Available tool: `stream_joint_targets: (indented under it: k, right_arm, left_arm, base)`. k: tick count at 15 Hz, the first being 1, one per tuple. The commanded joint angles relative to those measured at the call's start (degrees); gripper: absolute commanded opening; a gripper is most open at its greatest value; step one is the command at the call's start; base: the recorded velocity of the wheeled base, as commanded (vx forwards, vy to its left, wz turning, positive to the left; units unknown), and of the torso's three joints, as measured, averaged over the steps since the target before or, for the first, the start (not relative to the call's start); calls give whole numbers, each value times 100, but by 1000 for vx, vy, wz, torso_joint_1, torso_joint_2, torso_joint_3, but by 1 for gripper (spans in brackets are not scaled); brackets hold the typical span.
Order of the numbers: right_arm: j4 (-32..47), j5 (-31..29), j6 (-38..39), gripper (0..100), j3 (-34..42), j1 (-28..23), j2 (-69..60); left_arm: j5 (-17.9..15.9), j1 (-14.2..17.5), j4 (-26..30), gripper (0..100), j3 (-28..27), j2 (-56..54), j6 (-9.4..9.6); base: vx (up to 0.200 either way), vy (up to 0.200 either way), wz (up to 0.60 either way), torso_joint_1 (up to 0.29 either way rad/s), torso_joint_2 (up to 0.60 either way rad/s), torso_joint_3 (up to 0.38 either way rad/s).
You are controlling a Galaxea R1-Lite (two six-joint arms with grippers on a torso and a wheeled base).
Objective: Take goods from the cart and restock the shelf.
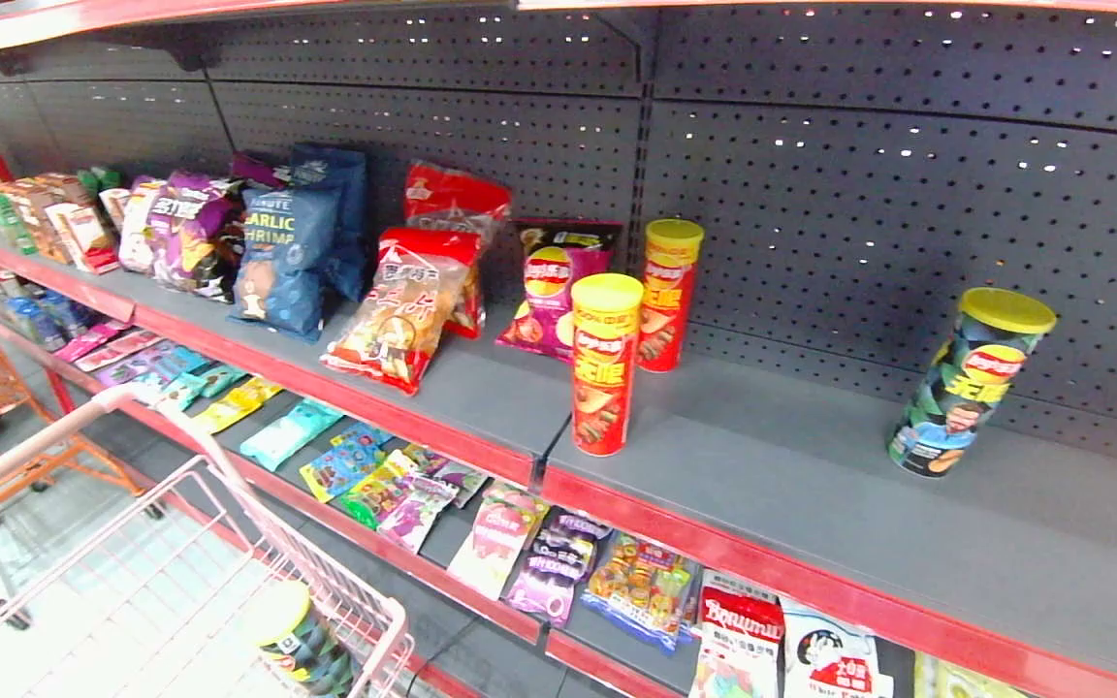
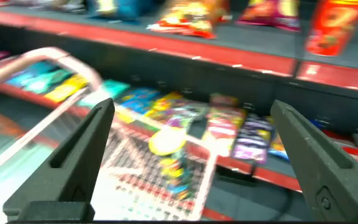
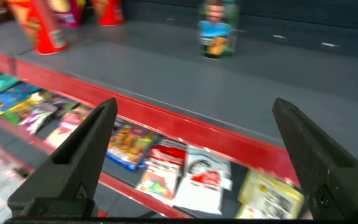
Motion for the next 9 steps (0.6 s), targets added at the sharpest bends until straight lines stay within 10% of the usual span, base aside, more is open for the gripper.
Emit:
stream_joint_targets:
  k: [1, 6, 9]
  right_arm:
    - [-1, 0, 4, 100, 1, 4, 11]
    - [-1, -8, 4, 100, 1, 4, 2]
    - [-1, -8, 4, 100, 1, 4, 2]
  left_arm:
    - [-10, 0, 0, 100, 1, 8, 8]
    - [-54, 0, 0, 100, 1, 8, -18]
    - [86, -176, -317, 100, -2179, 1977, -633]
  base:
    - [0, 0, 0, 0, 0, 0]
    - [0, 0, 0, 0, 0, 0]
    - [0, 0, 0, 0, 0, 0]
